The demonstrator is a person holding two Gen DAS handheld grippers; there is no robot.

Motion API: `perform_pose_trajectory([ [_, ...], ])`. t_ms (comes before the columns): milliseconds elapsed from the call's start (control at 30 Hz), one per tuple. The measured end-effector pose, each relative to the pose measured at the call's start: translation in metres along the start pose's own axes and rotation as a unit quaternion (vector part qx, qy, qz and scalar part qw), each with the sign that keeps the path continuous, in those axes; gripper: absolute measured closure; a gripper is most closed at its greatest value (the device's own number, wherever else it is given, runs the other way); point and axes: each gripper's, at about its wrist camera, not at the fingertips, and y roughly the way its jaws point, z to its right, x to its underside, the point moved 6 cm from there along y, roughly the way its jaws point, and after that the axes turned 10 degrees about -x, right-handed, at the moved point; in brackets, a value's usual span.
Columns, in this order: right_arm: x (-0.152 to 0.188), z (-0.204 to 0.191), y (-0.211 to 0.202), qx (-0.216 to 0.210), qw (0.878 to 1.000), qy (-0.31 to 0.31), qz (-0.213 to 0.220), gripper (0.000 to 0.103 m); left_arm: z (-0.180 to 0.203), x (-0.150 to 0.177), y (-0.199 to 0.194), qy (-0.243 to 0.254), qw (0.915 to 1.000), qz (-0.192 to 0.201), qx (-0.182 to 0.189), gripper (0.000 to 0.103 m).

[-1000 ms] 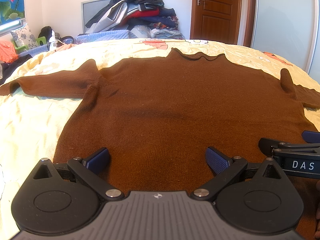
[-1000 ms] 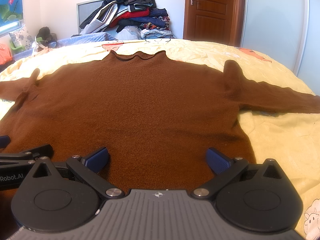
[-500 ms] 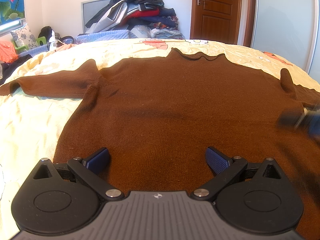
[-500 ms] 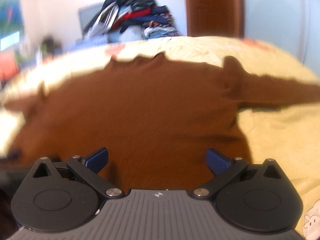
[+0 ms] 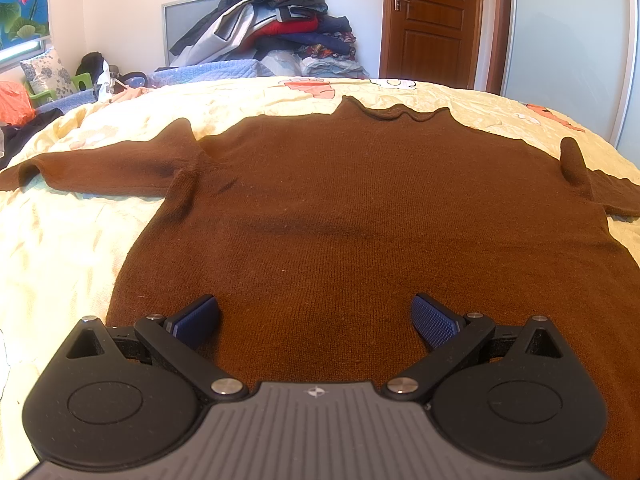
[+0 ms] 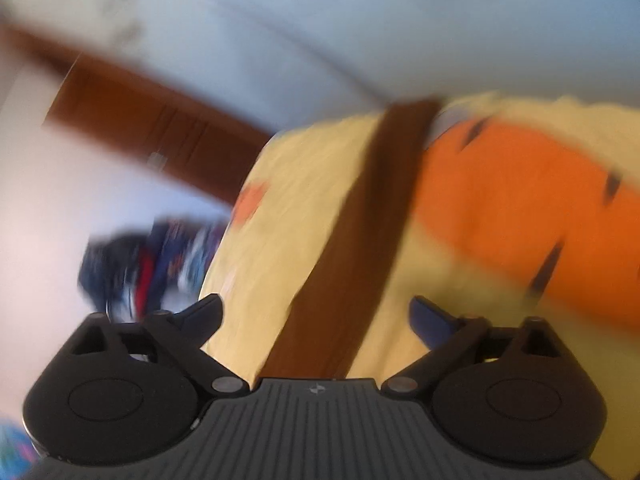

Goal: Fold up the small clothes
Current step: 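Grasp the sleeve cuff with the right gripper and fold it across the body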

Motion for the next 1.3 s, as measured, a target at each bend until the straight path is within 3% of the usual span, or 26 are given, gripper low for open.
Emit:
perform_pose_trajectory([
  [133,-0.027,0.025,0.014,-0.002,0.999,0.039,0.026,0.023,0.0,0.0,0.0,0.0,1.0,0.0,0.0,0.0],
  [300,-0.033,0.018,0.037,0.005,1.0,0.009,0.008,0.029,0.0,0.0,0.0,0.0,1.0,0.0,0.0,0.0],
  [433,-0.042,0.02,0.048,0.013,1.0,-0.011,0.005,0.041,0.0,0.0,0.0,0.0,1.0,0.0,0.0,0.0],
  [500,-0.043,0.023,0.048,0.017,1.0,-0.007,0.009,0.053,0.0,0.0,0.0,-0.001,1.0,0.0,0.001,0.0],
  [567,-0.046,0.029,0.052,0.031,0.999,-0.005,0.011,0.083,0.001,0.0,0.0,-0.002,1.0,0.0,0.001,0.0],
  [667,-0.045,0.024,0.051,0.048,0.998,-0.018,0.024,0.087,0.001,-0.001,0.001,-0.004,1.0,0.0,0.005,0.0],
  [733,-0.031,-0.006,0.049,0.034,0.997,-0.07,0.027,0.088,0.001,-0.001,0.002,-0.005,1.0,0.001,0.007,0.0],
  [833,0.027,-0.082,0.055,-0.034,0.985,-0.165,-0.023,0.088,0.001,-0.001,0.002,-0.005,1.0,0.001,0.006,0.0],
  [967,0.166,-0.186,0.057,-0.17,0.94,-0.257,-0.148,0.084,0.001,-0.001,0.002,-0.003,1.0,0.0,0.006,0.0],
  [1000,0.204,-0.203,0.057,-0.198,0.924,-0.266,-0.19,0.075,0.001,-0.001,0.002,-0.002,1.0,0.0,0.006,0.0],
  [1067,0.274,-0.221,0.058,-0.235,0.892,-0.272,-0.275,0.01,0.0,-0.001,0.001,-0.001,1.0,0.0,0.007,0.0],
  [1100,0.297,-0.222,0.055,-0.24,0.886,-0.271,-0.291,0.007,0.0,-0.001,0.001,-0.002,1.0,0.0,0.009,0.0],
  [1200,0.334,-0.211,0.04,-0.242,0.877,-0.276,-0.308,0.014,-0.003,-0.002,-0.003,-0.002,0.9997,-0.001,0.023,0.0],
  [1300,0.344,-0.186,0.021,-0.223,0.869,-0.316,-0.311,0.014,-0.009,-0.018,-0.01,-0.05,0.9941,-0.008,0.096,0.0],
])
